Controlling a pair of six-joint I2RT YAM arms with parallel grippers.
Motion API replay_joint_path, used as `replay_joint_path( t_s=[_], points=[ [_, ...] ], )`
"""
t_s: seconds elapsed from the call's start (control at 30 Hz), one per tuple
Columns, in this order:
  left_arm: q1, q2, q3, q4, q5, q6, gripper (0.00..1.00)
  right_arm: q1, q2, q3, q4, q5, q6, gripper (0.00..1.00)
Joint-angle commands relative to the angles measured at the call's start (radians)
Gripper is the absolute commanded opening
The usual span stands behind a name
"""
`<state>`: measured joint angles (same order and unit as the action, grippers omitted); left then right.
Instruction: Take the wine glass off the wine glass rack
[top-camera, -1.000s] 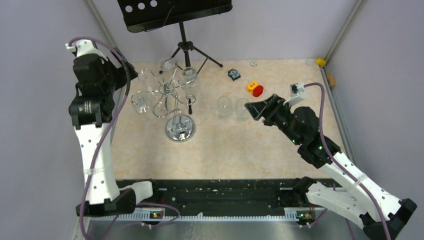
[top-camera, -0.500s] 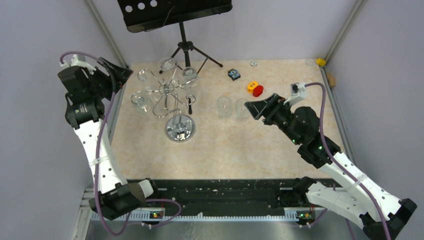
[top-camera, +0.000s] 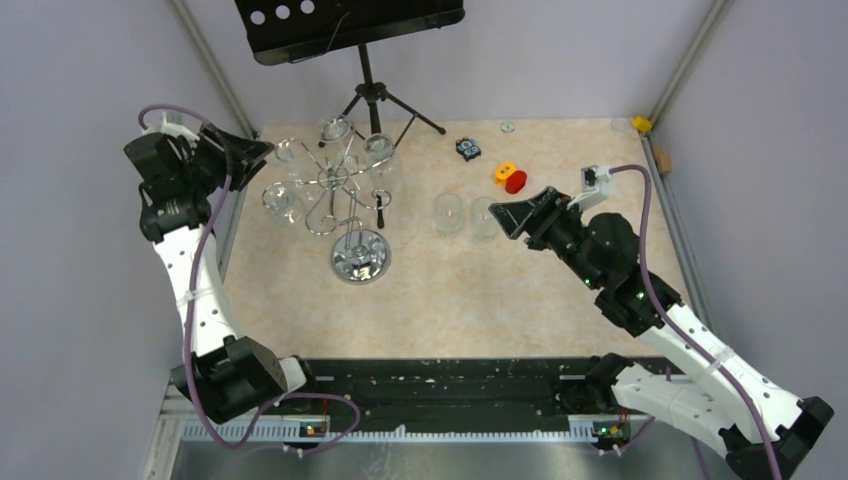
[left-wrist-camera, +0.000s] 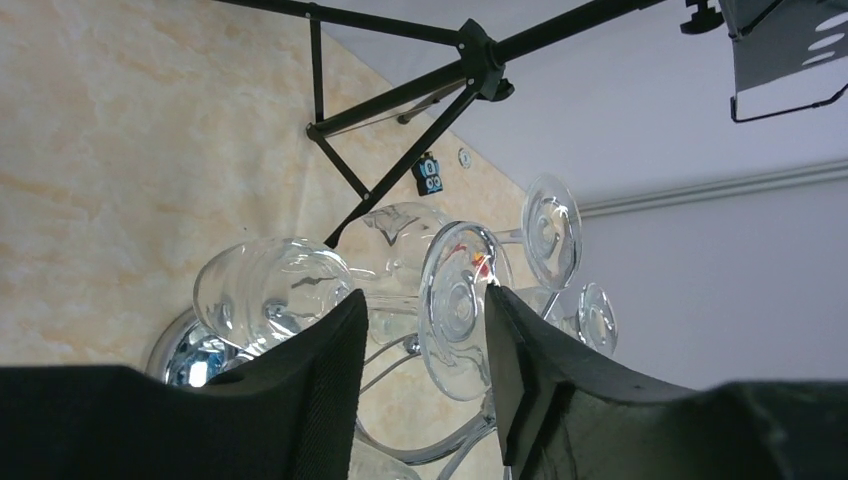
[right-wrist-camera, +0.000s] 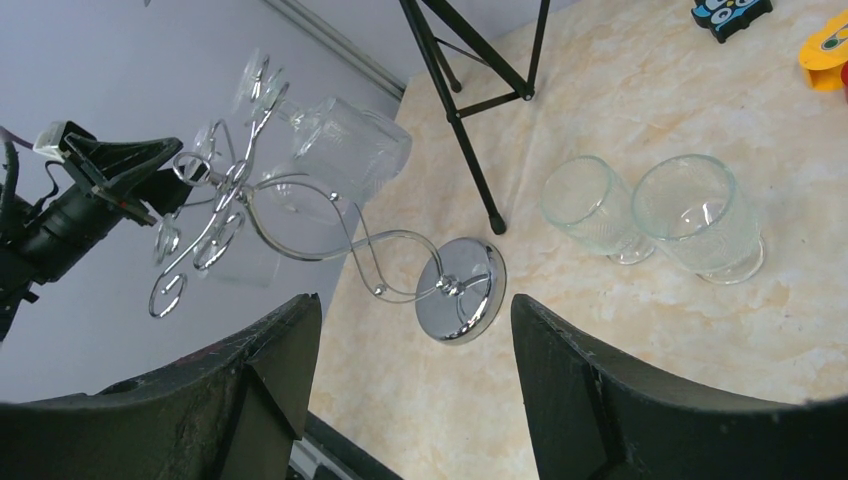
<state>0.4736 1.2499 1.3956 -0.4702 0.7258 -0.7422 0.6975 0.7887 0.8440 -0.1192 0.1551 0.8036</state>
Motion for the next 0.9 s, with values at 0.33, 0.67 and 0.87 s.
replay_joint_path(
  t_s=[0.33, 0.67, 0.87],
  points=[
    [0.007, -0.004, -0.063, 0.12, 0.113, -0.036, 0.36, -0.006, -0.018, 0.018, 0.034, 0.02, -0.014, 0.7],
    [0.007, -0.022, -0.059, 0.13, 0.132, -0.038, 0.11, -0.006, -0.029, 0.008, 0.033, 0.023, -0.006, 0.69],
    [0.007, -0.035, -0.057, 0.175, 0.152, -0.076, 0.0, -0.006, -0.032, 0.005, 0.03, 0.03, -0.002, 0.68]
  ],
)
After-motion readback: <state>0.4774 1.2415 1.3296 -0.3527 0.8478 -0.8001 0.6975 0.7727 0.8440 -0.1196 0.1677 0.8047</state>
